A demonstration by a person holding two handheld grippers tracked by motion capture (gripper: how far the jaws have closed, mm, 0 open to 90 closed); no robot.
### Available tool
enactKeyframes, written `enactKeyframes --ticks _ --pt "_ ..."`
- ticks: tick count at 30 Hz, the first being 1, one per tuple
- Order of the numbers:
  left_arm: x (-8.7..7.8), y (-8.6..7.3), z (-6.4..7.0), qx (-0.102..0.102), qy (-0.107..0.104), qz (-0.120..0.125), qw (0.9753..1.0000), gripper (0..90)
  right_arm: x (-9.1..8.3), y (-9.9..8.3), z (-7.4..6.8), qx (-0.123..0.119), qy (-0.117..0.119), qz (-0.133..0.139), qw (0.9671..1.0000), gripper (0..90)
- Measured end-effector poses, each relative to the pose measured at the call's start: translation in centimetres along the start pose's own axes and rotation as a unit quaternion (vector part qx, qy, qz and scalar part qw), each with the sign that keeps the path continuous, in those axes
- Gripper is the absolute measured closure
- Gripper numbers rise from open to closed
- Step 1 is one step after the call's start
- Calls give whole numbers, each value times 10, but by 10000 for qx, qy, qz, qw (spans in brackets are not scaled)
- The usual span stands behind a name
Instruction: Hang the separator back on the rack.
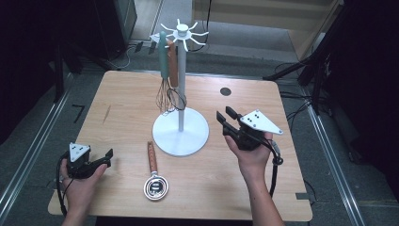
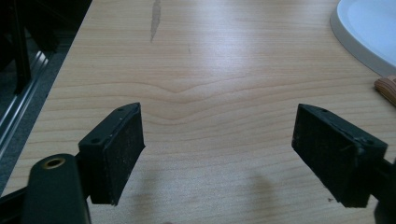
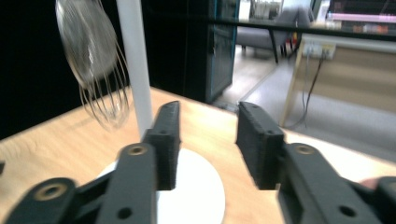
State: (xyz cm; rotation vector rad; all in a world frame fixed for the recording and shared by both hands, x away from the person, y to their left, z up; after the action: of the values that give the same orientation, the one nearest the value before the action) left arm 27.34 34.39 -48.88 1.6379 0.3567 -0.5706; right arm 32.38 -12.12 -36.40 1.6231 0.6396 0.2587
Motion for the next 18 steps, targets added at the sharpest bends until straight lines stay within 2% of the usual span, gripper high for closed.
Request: enactKeyframes --ticks 6,9,13,17,18 --pt "0 0 0 -33 15 46 10000 189 -7 -16 9 62 -146 43 9999 715" --pt "-1 0 0 -20 18 41 10000 194 -10 -25 14 68 -237 28 9997 700" --pt "-1 0 0 -13 14 70 10000 209 -14 -32 15 128 -171 -37 9998 700" --pt "-3 0 1 11 19 107 9999 271 -17 -42 16 65 -97 -54 9999 692" --pt "-4 0 1 -29 -63 134 9999 293 -18 -47 14 -54 -69 -91 9999 659"
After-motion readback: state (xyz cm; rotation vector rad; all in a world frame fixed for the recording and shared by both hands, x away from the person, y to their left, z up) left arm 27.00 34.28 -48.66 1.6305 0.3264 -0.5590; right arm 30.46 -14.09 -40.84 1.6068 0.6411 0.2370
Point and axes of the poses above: each handheld gripper's, and its own axes: x roughly forward along the jaws, y roughly out of its top, z roughly to its right, the point moved 1 cm from there along x, roughly forward along the jaws, and after that the axes turned 7 degrees about x, right-handed, at the moved point
